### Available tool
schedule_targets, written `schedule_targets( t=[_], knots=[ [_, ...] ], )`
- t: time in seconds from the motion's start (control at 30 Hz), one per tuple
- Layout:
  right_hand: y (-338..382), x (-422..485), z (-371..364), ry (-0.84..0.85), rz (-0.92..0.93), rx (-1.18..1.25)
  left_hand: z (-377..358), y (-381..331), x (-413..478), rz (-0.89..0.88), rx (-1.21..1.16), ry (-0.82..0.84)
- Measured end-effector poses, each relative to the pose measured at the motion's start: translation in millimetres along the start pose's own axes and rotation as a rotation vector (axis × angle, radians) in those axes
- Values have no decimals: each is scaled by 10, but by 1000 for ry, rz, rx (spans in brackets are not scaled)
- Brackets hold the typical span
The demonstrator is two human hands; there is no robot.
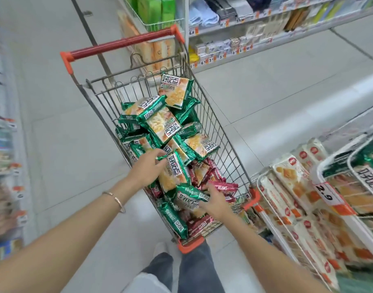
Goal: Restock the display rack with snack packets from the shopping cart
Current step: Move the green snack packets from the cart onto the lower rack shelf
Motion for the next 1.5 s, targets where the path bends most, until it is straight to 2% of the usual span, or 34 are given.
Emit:
schedule_targets(
  t=[0.1, 0.27, 0.37, 0.47, 0.53, 0.57, 0.67, 0.87, 0.97, 1.07, 1.17, 1.3, 1.4, 1.5],
  knots=[
    [211, 24, 654, -56, -21, 408, -199, -171, 140, 34, -157, 95],
    [381, 312, 797, 190, -165, 849, -725, -403, 259, 212, -434, 432],
    [504, 468, 646, 291, -203, 969, -770, -257, 340, 328, -579, 424],
    [410, 701, 660, 150, -263, 1105, -571, -62, 391, 355, -603, 306],
    [220, 893, 699, -13, -365, 1084, -459, 88, 407, 354, -652, 247],
    [163, 958, 653, -41, -431, 1083, -401, 166, 384, 377, -664, 227],
    [182, 1133, 396, -6, -582, 1137, -320, 347, 337, 406, -727, 189],
    [12, 1287, 257, -40, -607, 1152, -244, 533, 285, 469, -801, 83],
    [-16, 1266, 212, 5, -648, 1289, -192, 528, 256, 477, -840, 59],
    [-35, 1375, 141, -21, -665, 1359, -171, 542, 206, 473, -846, 39],
    [138, 1257, 224, -14, -613, 1381, -80, 523, 147, 459, -817, 8],
    [286, 1033, 485, 67, -481, 1225, 154, 479, 81, 462, -731, -96],
    [382, 753, 736, 128, -393, 1096, 230, 449, 101, 468, -698, -87],
    [593, 450, 1237, 26, -186, 1051, 354, 264, 44, 473, -690, -117]
  ],
)
Point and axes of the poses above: each hand's wrist, its own x-axis towards the middle knuckle, its own z-axis out of the back of the hand, y = z × x, the point moved 10 cm from there along x, towards the middle knuckle, and after that the axes turned 14 degrees about x, right-handed, at the moved point
